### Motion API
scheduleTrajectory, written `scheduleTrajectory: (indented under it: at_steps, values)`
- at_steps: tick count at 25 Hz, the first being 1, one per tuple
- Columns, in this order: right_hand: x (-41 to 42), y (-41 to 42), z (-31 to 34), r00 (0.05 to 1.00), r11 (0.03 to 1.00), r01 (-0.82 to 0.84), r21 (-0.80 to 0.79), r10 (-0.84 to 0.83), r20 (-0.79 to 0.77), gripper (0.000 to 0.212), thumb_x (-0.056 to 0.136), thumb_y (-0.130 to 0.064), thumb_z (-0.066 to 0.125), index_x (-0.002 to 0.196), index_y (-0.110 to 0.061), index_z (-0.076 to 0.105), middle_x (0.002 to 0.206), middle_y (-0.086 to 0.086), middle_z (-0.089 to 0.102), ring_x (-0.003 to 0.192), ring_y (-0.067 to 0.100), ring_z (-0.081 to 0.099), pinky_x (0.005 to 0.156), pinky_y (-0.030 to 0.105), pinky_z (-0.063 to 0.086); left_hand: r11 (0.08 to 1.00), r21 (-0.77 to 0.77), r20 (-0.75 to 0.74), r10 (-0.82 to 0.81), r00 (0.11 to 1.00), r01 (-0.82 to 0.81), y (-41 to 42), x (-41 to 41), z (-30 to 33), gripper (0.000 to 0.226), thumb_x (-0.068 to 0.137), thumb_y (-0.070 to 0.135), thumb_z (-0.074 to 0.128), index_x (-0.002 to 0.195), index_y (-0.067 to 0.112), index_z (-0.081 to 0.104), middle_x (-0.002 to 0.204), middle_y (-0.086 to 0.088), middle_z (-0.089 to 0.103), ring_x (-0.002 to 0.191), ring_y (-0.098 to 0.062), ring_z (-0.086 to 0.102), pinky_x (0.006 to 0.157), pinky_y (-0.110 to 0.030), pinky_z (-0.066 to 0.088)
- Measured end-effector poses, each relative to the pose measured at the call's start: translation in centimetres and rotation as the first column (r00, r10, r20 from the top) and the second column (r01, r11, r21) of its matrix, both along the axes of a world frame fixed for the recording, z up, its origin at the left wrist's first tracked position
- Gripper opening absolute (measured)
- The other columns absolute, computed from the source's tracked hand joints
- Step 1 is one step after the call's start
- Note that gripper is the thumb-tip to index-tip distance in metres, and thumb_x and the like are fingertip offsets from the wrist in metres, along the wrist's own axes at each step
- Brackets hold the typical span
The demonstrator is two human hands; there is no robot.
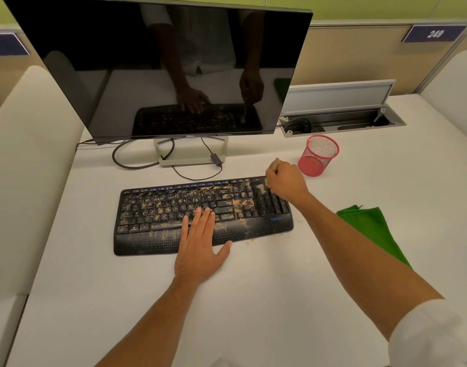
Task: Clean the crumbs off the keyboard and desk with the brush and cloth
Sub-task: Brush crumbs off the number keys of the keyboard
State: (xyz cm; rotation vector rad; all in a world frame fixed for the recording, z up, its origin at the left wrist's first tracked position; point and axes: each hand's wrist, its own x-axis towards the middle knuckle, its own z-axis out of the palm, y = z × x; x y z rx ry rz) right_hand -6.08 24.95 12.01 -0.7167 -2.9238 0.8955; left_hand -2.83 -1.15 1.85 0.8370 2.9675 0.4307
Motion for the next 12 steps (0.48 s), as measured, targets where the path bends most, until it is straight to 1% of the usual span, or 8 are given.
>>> scheduleTrajectory:
  at_steps: [3,5,7,8,9,10,12]
  values:
    - [0.5,-0.2,0.6,0.995,1.000,-0.025,-0.006,0.025,0.098,0.045,0.094,-0.030,0.036,0.073,0.001,0.061,0.075,0.016,0.069,0.072,0.034,0.066,0.077,0.043,0.057,1.000,0.000,-0.001,-0.001,1.000,0.001,0.0,0.0,0.1,0.084,0.093,0.067,0.029,0.157,0.014,0.015,0.165,0.000,0.009,0.151,-0.012,-0.010,0.123,-0.044,-0.007]
    - [0.3,-0.4,1.2,0.980,0.998,-0.043,-0.038,0.049,0.194,0.039,0.097,-0.025,0.038,0.077,0.000,0.061,0.078,0.018,0.069,0.073,0.034,0.067,0.078,0.042,0.058,1.000,-0.005,-0.002,0.000,1.000,0.000,0.0,0.0,0.1,0.083,0.094,0.067,0.029,0.157,0.014,0.014,0.165,0.001,0.009,0.151,-0.012,-0.011,0.123,-0.043,-0.007]
    - [0.2,-0.3,1.9,0.961,0.996,-0.024,-0.086,0.047,0.273,0.029,0.098,-0.016,0.044,0.079,0.000,0.061,0.077,0.017,0.068,0.068,0.032,0.065,0.071,0.038,0.059,1.000,-0.012,0.002,-0.002,1.000,0.002,0.0,0.1,0.2,0.083,0.094,0.067,0.029,0.157,0.015,0.012,0.165,0.001,0.007,0.151,-0.012,-0.013,0.122,-0.043,-0.007]
    - [0.2,-0.2,2.3,0.951,0.995,-0.024,-0.101,0.054,0.304,0.029,0.096,-0.013,0.046,0.078,0.002,0.063,0.075,0.017,0.069,0.065,0.031,0.065,0.066,0.035,0.057,1.000,-0.011,0.002,-0.002,1.000,0.002,-0.1,0.1,0.2,0.084,0.094,0.067,0.029,0.157,0.015,0.012,0.165,0.001,0.006,0.151,-0.012,-0.013,0.122,-0.043,-0.008]
    - [0.2,-0.1,2.4,0.948,0.994,-0.037,-0.102,0.067,0.312,0.031,0.095,-0.011,0.046,0.077,0.005,0.066,0.074,0.017,0.070,0.064,0.032,0.067,0.063,0.033,0.056,1.000,-0.009,-0.001,-0.002,1.000,0.002,-0.1,0.1,0.2,0.084,0.094,0.067,0.029,0.157,0.015,0.012,0.165,0.001,0.006,0.151,-0.012,-0.013,0.122,-0.043,-0.008]
    - [0.2,-0.2,2.4,0.954,0.994,-0.052,-0.095,0.078,0.290,0.035,0.095,-0.010,0.045,0.076,0.008,0.069,0.073,0.018,0.072,0.065,0.032,0.069,0.064,0.033,0.058,1.000,-0.009,-0.004,-0.002,1.000,0.002,-0.1,0.1,0.2,0.084,0.094,0.067,0.029,0.157,0.015,0.012,0.165,0.001,0.007,0.151,-0.012,-0.013,0.122,-0.043,-0.007]
    - [0.3,-0.6,2.3,0.984,0.993,-0.076,-0.096,0.090,0.153,0.048,0.102,-0.019,0.040,0.075,0.005,0.072,0.070,0.015,0.073,0.066,0.029,0.071,0.076,0.039,0.060,1.000,-0.006,-0.005,-0.001,1.000,0.001,0.0,0.1,0.1,0.084,0.094,0.067,0.030,0.157,0.014,0.014,0.165,0.000,0.008,0.151,-0.012,-0.011,0.122,-0.043,-0.007]
